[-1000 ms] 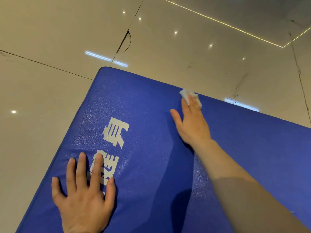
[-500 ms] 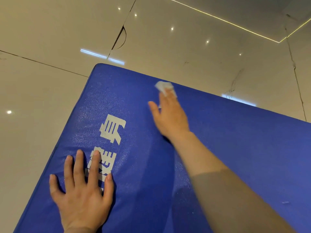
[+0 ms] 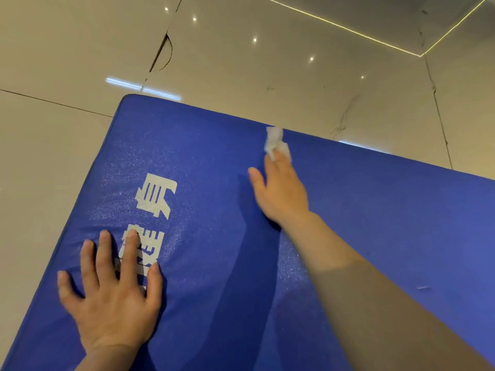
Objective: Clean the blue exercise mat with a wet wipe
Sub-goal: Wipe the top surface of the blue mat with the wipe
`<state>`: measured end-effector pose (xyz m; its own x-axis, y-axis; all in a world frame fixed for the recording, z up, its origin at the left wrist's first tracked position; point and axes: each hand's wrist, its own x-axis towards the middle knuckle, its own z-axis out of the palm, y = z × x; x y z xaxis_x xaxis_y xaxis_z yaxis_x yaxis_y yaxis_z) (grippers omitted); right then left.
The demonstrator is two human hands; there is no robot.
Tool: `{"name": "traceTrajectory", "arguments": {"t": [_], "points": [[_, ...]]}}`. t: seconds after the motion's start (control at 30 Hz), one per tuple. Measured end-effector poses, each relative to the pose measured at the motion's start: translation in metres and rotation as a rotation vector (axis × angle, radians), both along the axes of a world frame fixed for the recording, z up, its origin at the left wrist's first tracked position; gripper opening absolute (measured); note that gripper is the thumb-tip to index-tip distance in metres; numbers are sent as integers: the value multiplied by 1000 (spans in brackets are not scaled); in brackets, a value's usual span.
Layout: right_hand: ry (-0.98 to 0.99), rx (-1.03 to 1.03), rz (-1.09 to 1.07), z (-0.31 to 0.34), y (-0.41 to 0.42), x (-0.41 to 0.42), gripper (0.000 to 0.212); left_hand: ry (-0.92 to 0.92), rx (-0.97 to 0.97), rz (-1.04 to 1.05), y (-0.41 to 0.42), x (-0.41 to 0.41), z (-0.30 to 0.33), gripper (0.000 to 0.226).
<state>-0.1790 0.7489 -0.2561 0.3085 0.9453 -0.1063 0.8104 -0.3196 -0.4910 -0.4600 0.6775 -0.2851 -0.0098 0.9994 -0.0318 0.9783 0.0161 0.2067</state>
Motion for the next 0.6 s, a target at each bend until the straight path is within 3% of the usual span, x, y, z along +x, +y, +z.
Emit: {"name": "traceTrajectory", "arguments": {"t": [0.1, 0.3, 0.47, 0.6], "points": [[5, -117, 111, 7, -17, -40, 71, 19, -30, -11, 0, 0, 3, 66], [117, -214, -154, 23, -83, -20, 62, 54, -145, -43, 3, 0, 12, 73], [403, -194, -383, 43, -152, -21, 33, 48, -332, -58, 12, 2, 31, 68], [935, -191, -524, 70, -192, -58, 19, 251, -540, -219, 32, -1, 66, 68]]}}
